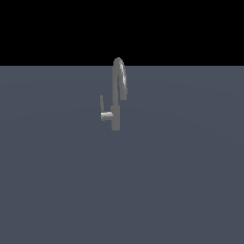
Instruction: Turn on the faucet by rotating a designated handle.
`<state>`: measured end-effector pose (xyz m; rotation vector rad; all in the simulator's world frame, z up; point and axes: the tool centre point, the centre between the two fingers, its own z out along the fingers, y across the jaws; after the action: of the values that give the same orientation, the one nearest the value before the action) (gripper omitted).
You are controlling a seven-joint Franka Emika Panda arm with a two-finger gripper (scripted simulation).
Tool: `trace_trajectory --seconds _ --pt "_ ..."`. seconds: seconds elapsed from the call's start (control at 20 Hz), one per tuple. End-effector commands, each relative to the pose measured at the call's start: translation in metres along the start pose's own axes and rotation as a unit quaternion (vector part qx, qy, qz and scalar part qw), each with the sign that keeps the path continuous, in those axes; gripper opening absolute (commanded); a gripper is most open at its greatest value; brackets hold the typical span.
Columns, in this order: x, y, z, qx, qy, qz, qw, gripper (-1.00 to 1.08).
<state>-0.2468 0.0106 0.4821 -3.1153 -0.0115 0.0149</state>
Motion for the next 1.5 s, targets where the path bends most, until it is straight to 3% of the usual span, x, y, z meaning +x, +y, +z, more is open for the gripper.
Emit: trace_trajectory --seconds 0.0,0.5,0.85,1.15,1.45 --pt "0.000 0.000 0.000 0.000 0.000 0.000 1.0000 -1.00" --pt "0.000 -0.015 -0.001 -0.010 0.000 -0.041 0.9991 -1.00" --pt "0.001 -0.016 -0.005 -0.011 0.008 -0.031 0.9994 -1.00" --pt "0.003 -0.022 -0.023 -0.016 0.038 -0.001 0.9992 -1.00" --pt "0.006 -0.035 -0.051 -0.027 0.089 0.052 0.9944 -1.00"
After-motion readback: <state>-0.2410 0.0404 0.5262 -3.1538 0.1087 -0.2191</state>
